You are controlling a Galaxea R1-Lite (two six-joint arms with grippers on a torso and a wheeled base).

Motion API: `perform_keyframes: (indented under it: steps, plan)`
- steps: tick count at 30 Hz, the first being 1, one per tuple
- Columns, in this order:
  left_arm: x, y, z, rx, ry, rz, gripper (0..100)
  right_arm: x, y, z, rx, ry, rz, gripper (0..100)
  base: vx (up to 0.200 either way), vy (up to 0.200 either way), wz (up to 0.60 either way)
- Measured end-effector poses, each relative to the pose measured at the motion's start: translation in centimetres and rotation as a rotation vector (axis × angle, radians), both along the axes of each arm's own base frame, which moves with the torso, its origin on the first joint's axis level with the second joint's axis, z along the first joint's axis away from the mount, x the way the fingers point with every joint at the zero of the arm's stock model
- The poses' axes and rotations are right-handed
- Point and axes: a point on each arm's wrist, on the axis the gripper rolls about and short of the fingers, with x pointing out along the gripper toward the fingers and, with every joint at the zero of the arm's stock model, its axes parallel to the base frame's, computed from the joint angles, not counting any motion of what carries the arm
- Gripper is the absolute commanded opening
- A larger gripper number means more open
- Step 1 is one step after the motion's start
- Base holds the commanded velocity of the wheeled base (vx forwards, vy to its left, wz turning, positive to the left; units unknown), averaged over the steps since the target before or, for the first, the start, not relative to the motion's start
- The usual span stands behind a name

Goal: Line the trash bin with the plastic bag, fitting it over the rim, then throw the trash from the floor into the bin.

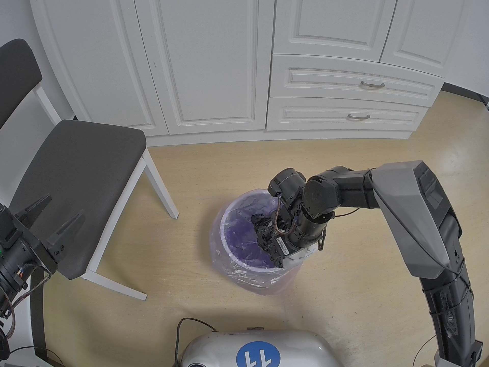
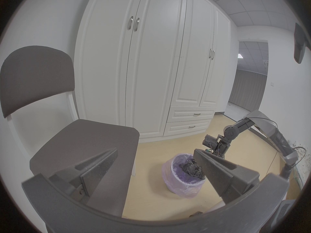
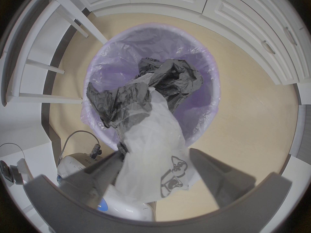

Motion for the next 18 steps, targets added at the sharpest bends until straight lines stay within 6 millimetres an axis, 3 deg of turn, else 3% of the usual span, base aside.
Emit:
perform_keyframes:
  steps: [10, 18]
  plan:
    - [0.0, 0.0, 0.0, 0.000, -0.001, 0.000, 100, 0.5, -0.3, 1.6, 0.054, -0.065, -0.017, 100, 0.000, 0.000, 0.00]
    - [0.0, 0.0, 0.0, 0.000, 0.001, -0.001, 100, 0.7, -1.2, 5.2, 0.128, -0.159, -0.054, 100, 0.000, 0.000, 0.00]
